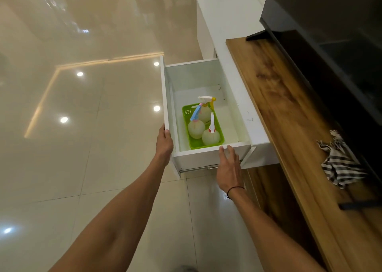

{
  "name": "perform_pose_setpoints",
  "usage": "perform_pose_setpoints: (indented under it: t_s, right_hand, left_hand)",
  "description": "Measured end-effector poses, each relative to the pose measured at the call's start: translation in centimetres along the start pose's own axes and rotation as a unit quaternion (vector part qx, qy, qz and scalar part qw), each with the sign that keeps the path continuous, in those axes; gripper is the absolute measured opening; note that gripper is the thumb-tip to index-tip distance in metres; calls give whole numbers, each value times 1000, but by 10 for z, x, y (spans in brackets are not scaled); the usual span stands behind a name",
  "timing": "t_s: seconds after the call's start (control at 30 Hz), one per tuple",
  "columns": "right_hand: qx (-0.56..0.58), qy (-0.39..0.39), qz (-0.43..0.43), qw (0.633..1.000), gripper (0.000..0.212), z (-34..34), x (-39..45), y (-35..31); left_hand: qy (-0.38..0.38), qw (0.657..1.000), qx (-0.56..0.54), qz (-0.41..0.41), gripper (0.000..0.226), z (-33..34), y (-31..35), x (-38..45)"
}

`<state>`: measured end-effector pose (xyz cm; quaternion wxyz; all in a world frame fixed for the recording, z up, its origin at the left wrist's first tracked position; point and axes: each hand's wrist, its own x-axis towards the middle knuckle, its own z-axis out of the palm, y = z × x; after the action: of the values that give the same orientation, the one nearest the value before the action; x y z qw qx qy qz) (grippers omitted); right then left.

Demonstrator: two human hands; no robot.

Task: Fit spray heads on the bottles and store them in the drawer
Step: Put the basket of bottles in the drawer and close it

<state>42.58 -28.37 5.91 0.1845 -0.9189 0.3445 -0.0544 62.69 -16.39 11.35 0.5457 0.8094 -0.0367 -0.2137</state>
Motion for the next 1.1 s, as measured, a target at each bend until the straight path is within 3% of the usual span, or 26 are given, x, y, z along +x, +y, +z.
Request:
perform_pose_setpoints:
  t_s: [0.3,0.53,0.73,1.1]
  right_hand:
    - [214,7,72,974,62,1,-3,10]
    - [444,-23,186,876,63,-1,-9,4]
    - [543,-49,254,799,59,-11,2,9]
    - [526,-75,232,815,54,-27,9,35]
  left_hand:
    - [3,1000,-30,-6,49,37,10,-8]
    - [-5,999,-49,-11,50,63,15,-14]
    - [-9,997,-72,-15,50,89,24,-23]
    - [-40,992,-118,-31,50,135,40,-38]
